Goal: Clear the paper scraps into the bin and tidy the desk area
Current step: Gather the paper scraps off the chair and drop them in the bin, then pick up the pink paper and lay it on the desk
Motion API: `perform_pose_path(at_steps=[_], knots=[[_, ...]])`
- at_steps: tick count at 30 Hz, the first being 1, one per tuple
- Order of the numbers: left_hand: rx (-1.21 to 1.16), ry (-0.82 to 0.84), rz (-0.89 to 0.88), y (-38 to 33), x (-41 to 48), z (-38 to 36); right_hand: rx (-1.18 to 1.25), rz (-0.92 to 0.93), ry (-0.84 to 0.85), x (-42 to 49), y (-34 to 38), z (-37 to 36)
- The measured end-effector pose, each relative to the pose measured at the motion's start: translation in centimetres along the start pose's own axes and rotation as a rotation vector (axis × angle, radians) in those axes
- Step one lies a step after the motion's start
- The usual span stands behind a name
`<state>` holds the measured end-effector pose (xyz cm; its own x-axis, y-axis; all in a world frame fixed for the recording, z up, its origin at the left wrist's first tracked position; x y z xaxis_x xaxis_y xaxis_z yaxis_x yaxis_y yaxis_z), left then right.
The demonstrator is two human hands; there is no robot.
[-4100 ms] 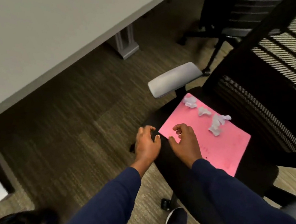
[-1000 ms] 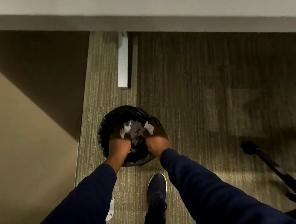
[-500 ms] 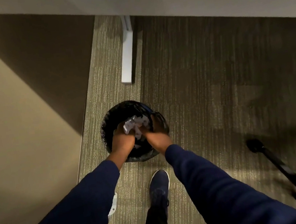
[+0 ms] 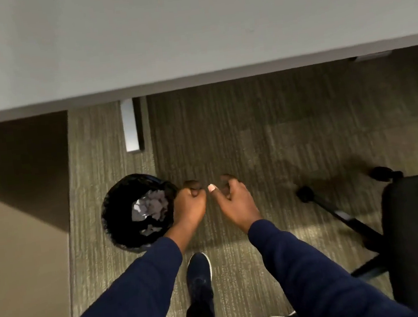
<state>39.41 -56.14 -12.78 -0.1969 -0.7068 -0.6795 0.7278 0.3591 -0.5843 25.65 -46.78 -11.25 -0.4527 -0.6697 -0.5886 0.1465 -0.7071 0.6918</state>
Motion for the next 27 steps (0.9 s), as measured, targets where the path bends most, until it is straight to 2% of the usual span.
perform_pose_path(at_steps=[6, 13, 21, 27], knots=[[0.062, 0.107, -0.142, -8.8, -5.6, -11.0, 0.062, 0.015, -0.188, -4.1, -4.9, 13.9], [0.128, 0.251, -0.289, -15.1, -12.0, -23.9, 0.096, -0.026, -0.362, -9.7, -12.2, 26.9], [0.221, 0.406, -0.375, -18.0, -19.7, -39.4, 0.18, -0.107, -0.561, -17.0, -23.3, 38.6], [0.379, 0.504, -0.399, -18.1, -24.5, -49.5, 0.174, -0.245, -0.617, -23.2, -32.8, 44.0]])
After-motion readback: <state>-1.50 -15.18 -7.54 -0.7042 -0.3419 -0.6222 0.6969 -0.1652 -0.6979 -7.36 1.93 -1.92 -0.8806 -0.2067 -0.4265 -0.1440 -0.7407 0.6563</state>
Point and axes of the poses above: each hand's wrist, its own x-axis towards the middle knuckle, its own z-axis out of the back of the hand, y = z × x, the point moved 10 cm from there along x, towards the middle knuckle, and after that the axes turned 4 degrees about y, right-handed, at the moved point
